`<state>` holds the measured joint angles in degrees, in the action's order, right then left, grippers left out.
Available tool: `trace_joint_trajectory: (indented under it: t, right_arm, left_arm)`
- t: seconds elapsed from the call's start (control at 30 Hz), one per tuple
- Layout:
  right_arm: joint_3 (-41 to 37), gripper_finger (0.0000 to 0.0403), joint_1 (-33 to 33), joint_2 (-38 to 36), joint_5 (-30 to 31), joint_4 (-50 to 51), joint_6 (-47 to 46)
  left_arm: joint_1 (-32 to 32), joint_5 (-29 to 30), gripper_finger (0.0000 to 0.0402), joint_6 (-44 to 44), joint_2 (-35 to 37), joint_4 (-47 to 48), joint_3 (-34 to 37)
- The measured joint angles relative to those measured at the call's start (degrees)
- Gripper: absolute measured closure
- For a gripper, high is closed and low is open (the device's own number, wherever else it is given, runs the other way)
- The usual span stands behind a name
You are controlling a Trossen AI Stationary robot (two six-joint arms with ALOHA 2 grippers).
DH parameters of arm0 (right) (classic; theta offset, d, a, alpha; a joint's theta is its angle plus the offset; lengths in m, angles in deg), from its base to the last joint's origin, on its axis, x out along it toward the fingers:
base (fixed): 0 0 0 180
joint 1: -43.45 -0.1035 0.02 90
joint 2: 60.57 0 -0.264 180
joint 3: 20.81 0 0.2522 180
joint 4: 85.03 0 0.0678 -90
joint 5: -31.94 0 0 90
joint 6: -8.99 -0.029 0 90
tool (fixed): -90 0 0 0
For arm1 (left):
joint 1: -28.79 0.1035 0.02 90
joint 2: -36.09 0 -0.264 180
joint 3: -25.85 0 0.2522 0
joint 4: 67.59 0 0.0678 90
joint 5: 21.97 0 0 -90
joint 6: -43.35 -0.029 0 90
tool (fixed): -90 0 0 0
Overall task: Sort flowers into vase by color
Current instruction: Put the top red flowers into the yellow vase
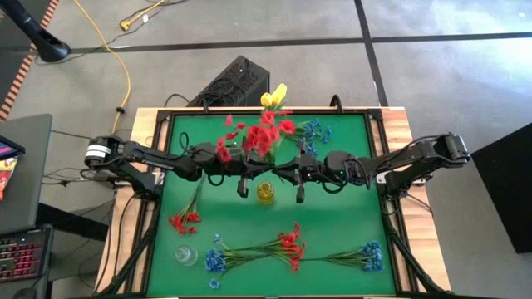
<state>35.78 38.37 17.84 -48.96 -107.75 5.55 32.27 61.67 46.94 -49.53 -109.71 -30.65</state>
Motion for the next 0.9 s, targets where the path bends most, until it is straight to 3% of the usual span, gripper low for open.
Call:
trace_joint_trajectory:
  t: [0.13, 0.4, 0.5, 0.9]
  right_arm:
    - [0.00, 0.0294, 0.00, 0.00, -0.02, 0.02, -0.02]
    - [0.02, 0.0158, 0.00, -1.87, -0.02, 2.95, -4.48]
    - [0.04, 0.0125, 0.00, -4.54, -0.02, 7.03, -3.82]
    - [0.04, 0.0107, -1.34, -15.59, -0.04, 27.29, -7.03]
  left_arm:
    - [0.00, 0.14, 0.0401, 0.15, 0.02, 0.06, 0.00]
    - [1.25, 0.11, 0.0401, 1.65, 2.18, 3.47, 0.04]
    - [2.02, -0.24, 0.0401, 2.27, 4.27, 6.56, 0.04]
    - [2.53, -2.39, 0.0401, 1.72, 15.59, 21.12, 0.04]
